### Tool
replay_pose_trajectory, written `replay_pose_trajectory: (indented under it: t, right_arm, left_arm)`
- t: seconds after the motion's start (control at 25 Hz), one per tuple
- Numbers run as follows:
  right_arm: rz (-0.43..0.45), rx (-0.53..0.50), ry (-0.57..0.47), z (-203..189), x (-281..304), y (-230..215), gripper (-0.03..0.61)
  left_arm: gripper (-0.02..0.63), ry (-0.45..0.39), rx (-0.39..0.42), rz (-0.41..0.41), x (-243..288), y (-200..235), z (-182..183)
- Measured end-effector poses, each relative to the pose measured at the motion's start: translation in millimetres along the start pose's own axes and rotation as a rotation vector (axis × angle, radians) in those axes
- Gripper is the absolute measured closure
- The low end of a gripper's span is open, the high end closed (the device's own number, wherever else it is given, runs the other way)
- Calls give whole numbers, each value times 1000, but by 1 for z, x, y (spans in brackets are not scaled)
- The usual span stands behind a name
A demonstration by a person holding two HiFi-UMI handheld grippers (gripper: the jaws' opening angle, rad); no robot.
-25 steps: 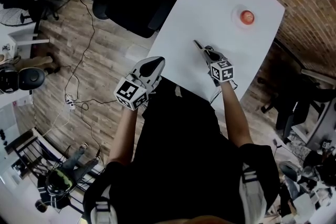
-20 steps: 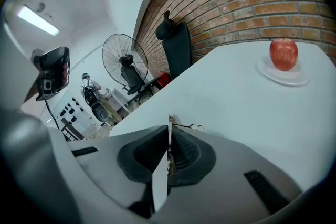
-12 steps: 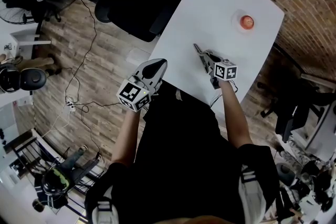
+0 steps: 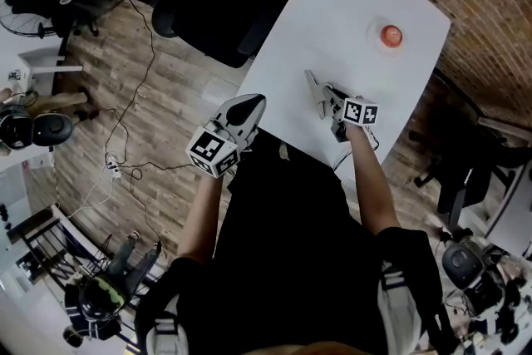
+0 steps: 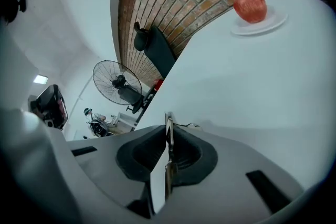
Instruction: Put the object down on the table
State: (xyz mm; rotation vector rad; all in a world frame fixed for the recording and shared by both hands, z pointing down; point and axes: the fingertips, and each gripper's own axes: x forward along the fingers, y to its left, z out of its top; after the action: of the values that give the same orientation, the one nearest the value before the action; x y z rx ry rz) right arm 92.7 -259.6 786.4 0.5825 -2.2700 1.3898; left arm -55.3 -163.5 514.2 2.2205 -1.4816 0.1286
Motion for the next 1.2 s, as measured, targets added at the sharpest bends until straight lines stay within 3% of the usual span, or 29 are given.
replay_pose_trajectory:
  t: [0.32,1.2]
  right_arm:
    - [2,23,-19,1,-1,-1,520]
    - [-7,25,-87,13,-20,-6,515]
  left_arm:
    - [593,2,1,-6,0,-3,2]
    - [592,-6,12,-25,4,-11,3]
